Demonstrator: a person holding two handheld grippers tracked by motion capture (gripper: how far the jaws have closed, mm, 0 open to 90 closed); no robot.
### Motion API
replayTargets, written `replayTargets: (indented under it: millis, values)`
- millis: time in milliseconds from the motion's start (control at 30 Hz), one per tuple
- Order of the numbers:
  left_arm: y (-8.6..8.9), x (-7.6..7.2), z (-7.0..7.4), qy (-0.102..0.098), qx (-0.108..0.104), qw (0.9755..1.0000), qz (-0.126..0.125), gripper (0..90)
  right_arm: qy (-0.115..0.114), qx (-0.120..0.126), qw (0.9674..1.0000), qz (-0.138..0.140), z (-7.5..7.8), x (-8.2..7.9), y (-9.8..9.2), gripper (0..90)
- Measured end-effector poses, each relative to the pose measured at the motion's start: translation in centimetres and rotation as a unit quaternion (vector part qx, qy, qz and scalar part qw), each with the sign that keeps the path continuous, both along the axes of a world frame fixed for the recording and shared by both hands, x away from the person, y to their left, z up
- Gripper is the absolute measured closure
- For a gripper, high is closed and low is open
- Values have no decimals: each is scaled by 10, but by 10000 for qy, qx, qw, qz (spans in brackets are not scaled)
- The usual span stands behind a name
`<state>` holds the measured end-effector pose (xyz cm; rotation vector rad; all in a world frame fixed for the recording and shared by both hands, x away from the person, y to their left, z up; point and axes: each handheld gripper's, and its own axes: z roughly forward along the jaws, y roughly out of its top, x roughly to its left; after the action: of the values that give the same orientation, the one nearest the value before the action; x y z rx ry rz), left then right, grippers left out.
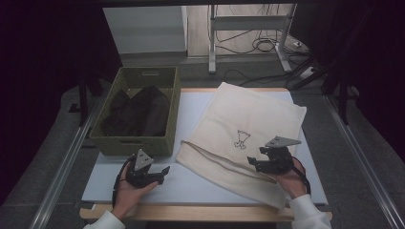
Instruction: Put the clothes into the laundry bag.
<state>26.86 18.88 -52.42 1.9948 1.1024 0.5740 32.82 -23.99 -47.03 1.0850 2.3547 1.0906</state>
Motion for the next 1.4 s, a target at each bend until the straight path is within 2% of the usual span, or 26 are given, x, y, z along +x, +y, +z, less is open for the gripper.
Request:
replayTargets:
  millis: [33,100,267,367,533,767,833,900,1033,1100,1400]
  values:
    - [0,0,0,11,8,10000,-11,237,66,-119,9999,55,1,2,7,371]
    - [-1,1,-1,15,9,10000,-18,237,107,-190,9997,127,2,4,14,378]
    - [-2,0,0,27,12,10000,-59,237,162,-248,9992,249,6,8,23,376]
    - [-2,0,-1,51,22,10000,-49,236,190,-248,9992,233,9,12,26,361]
    - [-2,0,-2,59,33,10000,-18,236,318,-259,9989,225,8,24,35,360]
    - [-2,1,-3,103,67,9999,-20,235,500,-384,9975,332,6,42,56,383]
    - [-1,1,-4,111,60,9999,-9,234,697,-446,9955,458,3,48,64,410]
    - [-1,1,-4,119,62,9999,10,234,725,-483,9950,493,0,50,67,419]
    - [-1,2,-5,145,69,9999,29,234,842,-720,9918,644,-9,53,75,438]
    - [-2,3,-2,90,-16,9999,84,234,924,-777,9901,717,-12,54,76,453]
    - [-4,5,-4,155,53,9998,94,234,1085,-1024,9855,808,-22,57,81,517]
